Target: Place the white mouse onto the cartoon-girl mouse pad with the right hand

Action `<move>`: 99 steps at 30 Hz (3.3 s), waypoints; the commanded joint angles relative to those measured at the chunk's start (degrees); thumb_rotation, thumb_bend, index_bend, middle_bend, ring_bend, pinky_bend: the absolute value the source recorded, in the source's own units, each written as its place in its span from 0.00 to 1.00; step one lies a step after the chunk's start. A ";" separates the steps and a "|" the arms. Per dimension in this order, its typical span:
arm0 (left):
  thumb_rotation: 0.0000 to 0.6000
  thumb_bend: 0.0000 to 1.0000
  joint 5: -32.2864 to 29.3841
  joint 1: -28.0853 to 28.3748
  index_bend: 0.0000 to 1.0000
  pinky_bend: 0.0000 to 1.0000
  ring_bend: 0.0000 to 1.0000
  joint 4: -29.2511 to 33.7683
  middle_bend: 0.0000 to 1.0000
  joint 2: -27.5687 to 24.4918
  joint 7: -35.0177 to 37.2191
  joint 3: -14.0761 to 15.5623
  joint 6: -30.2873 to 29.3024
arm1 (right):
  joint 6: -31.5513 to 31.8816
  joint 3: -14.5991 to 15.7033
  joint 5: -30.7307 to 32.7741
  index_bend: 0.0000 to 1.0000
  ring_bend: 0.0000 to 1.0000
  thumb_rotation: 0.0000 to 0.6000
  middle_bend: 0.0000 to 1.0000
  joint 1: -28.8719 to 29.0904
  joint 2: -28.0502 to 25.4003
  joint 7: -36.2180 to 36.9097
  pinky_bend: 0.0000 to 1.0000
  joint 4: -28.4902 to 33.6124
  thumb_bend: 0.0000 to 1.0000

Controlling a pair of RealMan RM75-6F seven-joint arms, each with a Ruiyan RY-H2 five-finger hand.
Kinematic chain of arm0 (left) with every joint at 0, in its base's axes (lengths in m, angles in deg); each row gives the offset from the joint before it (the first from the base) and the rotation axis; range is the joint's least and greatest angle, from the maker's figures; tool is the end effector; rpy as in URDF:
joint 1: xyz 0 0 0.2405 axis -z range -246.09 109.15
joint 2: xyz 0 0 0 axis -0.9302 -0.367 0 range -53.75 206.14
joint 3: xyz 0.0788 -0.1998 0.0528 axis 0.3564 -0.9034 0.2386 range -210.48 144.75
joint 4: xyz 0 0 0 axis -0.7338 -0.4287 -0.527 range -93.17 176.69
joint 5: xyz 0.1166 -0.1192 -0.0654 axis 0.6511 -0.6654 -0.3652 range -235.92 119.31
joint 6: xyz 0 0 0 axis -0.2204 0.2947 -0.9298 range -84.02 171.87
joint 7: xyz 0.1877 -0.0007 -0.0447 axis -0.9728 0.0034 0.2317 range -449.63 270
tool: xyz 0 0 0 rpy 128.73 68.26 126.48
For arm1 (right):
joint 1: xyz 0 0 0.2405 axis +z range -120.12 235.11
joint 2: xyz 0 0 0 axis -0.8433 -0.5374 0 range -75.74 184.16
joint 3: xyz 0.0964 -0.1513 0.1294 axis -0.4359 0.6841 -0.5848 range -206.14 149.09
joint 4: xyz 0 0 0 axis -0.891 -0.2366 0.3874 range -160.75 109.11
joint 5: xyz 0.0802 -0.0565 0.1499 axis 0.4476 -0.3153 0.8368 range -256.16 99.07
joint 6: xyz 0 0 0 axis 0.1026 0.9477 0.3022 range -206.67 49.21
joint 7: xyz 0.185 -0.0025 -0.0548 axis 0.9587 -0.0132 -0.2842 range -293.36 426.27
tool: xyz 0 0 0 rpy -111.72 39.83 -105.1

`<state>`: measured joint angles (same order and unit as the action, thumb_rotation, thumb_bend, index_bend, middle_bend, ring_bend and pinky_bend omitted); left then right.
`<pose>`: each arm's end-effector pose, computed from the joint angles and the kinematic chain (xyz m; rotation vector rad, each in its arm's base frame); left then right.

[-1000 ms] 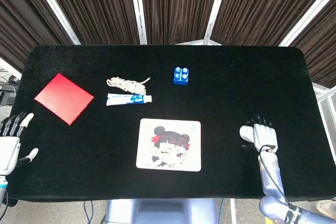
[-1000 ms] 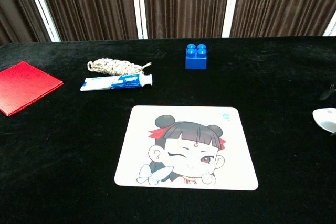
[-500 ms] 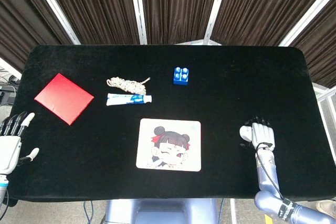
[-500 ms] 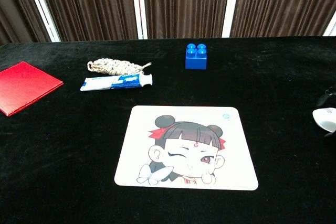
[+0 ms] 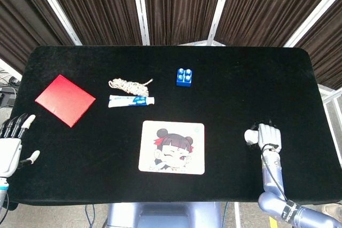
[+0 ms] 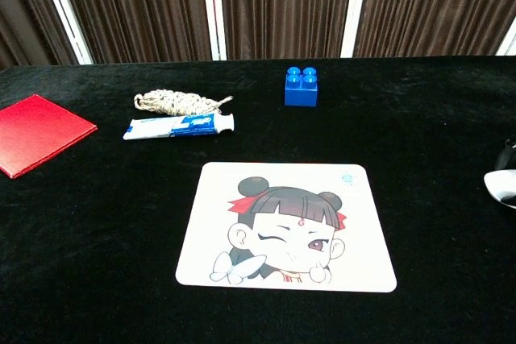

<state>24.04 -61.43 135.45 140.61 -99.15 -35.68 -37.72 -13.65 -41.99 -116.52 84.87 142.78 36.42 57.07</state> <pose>-0.2696 0.2340 0.1618 -1.4358 -0.8498 -0.7681 -0.2772 -0.3247 0.0405 1.2637 -1.2443 0.5317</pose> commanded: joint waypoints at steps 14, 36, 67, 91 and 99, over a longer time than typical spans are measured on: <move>1.00 0.26 -0.06 0.01 0.00 0.00 0.00 0.08 0.00 -0.01 0.04 0.05 -0.09 | 0.81 0.79 -2.43 0.60 0.47 1.00 0.60 -0.13 -0.10 0.86 0.74 0.70 0.20; 1.00 0.26 -0.17 0.08 0.00 0.00 0.00 0.20 0.00 -0.13 0.38 0.10 0.01 | -5.38 2.35 -32.21 0.63 0.49 1.00 0.61 8.17 -5.12 11.10 0.76 1.93 0.20; 1.00 0.26 -0.45 0.42 0.00 0.00 0.00 0.29 0.00 -0.48 0.60 0.27 0.84 | -4.19 15.65 -69.85 0.64 0.49 1.00 0.61 25.02 2.72 27.44 0.75 -19.80 0.20; 1.00 0.26 -0.52 0.50 0.00 0.00 0.00 0.31 0.00 -0.54 0.59 0.31 0.92 | 2.11 20.49 -75.45 0.64 0.49 1.00 0.61 26.41 8.33 32.24 0.70 -25.27 0.20; 1.00 0.26 -0.62 0.51 0.00 0.00 0.00 0.35 0.00 -0.55 0.63 0.32 0.97 | 2.62 20.98 -75.12 0.64 0.49 1.00 0.61 26.09 9.55 32.45 0.64 -27.14 0.19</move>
<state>23.42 -60.92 135.80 140.06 -98.52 -35.36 -36.75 -11.13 -21.09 -191.63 111.01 152.25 68.81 30.05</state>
